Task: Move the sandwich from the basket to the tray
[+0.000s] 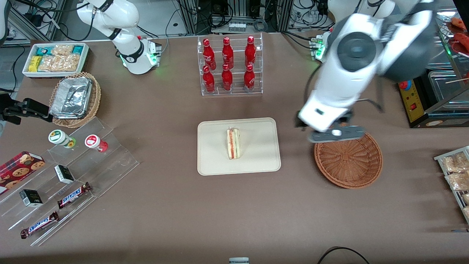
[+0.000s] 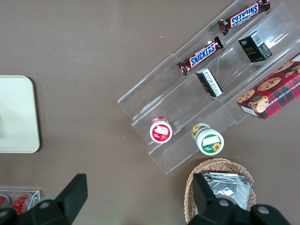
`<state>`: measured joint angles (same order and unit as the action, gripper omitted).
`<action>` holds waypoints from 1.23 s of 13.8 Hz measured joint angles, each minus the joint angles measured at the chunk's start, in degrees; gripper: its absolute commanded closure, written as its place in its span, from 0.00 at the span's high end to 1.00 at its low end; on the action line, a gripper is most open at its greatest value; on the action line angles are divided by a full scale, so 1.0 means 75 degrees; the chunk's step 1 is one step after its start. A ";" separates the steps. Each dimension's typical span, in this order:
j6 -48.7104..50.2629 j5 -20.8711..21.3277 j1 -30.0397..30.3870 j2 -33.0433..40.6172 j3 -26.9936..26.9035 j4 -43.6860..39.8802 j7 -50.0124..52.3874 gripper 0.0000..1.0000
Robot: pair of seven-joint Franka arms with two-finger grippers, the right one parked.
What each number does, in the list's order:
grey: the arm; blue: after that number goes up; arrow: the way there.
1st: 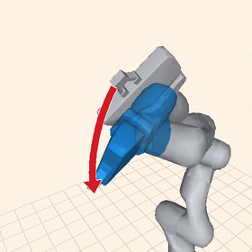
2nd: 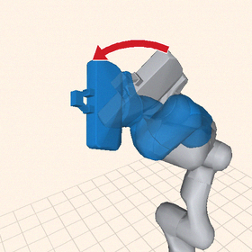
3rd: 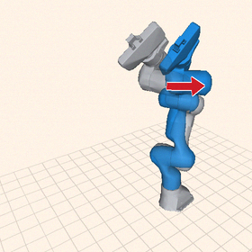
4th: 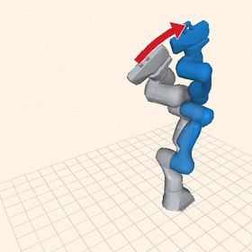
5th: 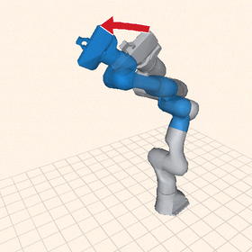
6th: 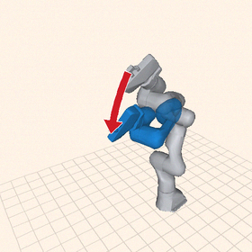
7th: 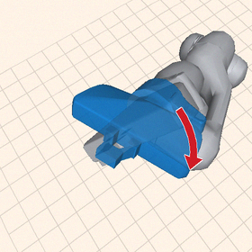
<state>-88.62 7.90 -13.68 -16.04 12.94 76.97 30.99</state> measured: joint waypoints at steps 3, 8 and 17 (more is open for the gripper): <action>0.0225 -0.0587 0.1010 0.0331 -0.0014 0.0006 -0.0690 1.00; 0.0440 -0.0766 0.1969 0.0835 -0.0014 0.0479 -0.1553 1.00; 0.0065 -0.0784 0.1631 0.2190 -0.1406 0.2128 -0.2611 1.00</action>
<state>-88.13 2.01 -1.45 0.39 2.40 92.94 11.41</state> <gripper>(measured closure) 0.000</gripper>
